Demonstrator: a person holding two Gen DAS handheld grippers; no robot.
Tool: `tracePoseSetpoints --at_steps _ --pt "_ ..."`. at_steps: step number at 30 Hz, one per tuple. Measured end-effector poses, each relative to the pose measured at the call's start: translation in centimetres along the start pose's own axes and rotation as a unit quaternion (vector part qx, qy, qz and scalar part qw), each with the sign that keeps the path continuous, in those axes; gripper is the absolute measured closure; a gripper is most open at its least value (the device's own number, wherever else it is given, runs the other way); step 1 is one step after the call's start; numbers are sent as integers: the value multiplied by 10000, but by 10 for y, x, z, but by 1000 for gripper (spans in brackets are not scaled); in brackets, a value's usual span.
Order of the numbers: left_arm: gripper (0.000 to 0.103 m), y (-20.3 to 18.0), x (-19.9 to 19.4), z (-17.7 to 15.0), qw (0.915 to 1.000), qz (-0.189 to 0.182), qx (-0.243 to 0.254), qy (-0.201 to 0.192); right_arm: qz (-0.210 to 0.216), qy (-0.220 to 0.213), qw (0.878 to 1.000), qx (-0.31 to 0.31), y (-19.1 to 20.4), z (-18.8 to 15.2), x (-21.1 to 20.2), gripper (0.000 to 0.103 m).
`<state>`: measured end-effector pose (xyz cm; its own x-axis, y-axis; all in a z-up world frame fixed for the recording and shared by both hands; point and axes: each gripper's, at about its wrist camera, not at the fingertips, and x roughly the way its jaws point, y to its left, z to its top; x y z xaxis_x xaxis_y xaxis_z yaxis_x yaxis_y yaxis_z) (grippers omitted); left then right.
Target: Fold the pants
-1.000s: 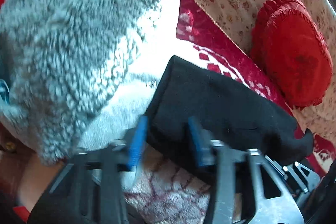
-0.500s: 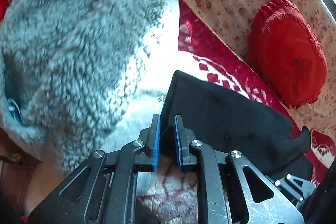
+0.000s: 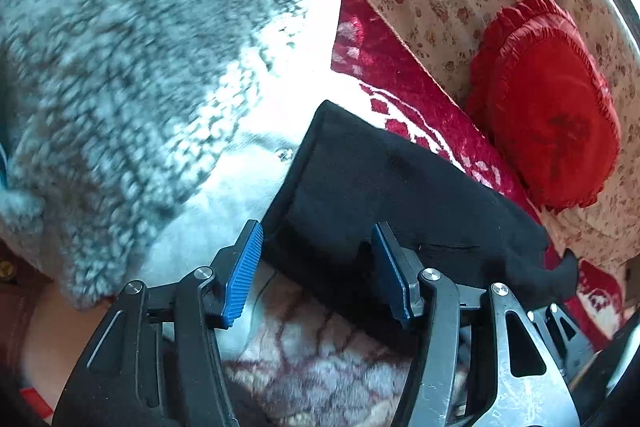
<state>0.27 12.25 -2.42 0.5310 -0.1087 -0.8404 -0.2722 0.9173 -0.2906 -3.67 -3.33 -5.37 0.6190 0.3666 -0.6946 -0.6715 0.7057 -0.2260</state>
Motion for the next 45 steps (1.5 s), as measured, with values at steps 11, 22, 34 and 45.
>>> tracePoseSetpoints --at_steps 11,22,34,45 --pt "88 2 -22 16 9975 227 475 -471 1021 -60 9883 1133 -12 31 -23 98" --pt "73 -6 -47 6 9959 384 359 -742 870 80 9822 1661 -35 -4 -39 65" --pt "59 -114 -10 -27 9831 -624 1709 223 -1241 1183 9252 3385 -258 -101 -63 62" --pt "52 -184 36 -57 9617 -827 2486 808 -1214 1492 8677 4584 -363 -184 -62 59"
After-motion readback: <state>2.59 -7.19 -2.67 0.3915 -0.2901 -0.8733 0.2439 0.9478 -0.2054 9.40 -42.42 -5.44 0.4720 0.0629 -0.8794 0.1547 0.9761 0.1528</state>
